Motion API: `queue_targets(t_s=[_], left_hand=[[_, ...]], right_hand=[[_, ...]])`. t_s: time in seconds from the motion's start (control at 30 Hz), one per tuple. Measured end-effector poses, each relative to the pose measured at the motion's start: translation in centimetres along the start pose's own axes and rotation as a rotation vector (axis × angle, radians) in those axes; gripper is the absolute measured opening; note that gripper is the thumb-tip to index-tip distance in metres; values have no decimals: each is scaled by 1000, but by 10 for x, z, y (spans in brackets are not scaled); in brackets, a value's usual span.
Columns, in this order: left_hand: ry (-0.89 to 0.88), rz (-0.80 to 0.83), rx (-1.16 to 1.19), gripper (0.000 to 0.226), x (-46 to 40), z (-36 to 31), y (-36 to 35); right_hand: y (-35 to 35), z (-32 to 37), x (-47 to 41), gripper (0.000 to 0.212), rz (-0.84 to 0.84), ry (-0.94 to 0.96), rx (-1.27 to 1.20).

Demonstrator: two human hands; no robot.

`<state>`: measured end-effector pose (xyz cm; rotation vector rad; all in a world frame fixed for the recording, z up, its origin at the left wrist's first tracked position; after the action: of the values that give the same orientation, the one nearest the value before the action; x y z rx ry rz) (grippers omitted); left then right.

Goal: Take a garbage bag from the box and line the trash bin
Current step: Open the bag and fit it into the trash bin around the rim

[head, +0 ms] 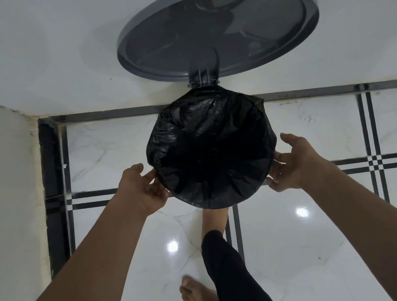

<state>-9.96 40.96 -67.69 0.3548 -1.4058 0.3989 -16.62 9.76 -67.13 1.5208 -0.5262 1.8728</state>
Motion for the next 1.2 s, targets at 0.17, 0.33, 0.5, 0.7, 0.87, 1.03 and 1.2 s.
queue_targets(t_s=[0.17,0.33,0.5,0.7,0.87,1.03,1.2], left_hand=[[30,6,-13,34,5,-2,-5],[27,96,47,42,0,1,0],[19,80,-38,48,-2,-2,7],[-44,81,-14,42,-8,-2,9],[-589,-202,-321,10,7,-6,-3],[-982,-211,-689,18,16,-21,-22],[-1230,-190,-1064,34,14,-42,-54]], right_hand=[[-2,3,0,52,40,-67,69],[-1,-7,-5,49,42,-66,-43],[0,-18,-10,56,22,-33,-189],[-17,-18,-1,53,-26,79,-16],[-25,-19,23,26,-390,772,441],[-36,-3,3,28,-249,1246,999],[-47,34,-8,33,-153,1206,1068]])
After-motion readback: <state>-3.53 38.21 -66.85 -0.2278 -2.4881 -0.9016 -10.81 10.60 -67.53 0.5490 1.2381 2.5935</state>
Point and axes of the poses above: each hand's wrist, its own x-axis away from the middle knuckle, its own y-axis out of the back of the hand, z = x × y, the point moved 1 cm from there along -x, towards the middle knuckle, and after that the axes turned 9 degrees about y, right-handed, at the moved point
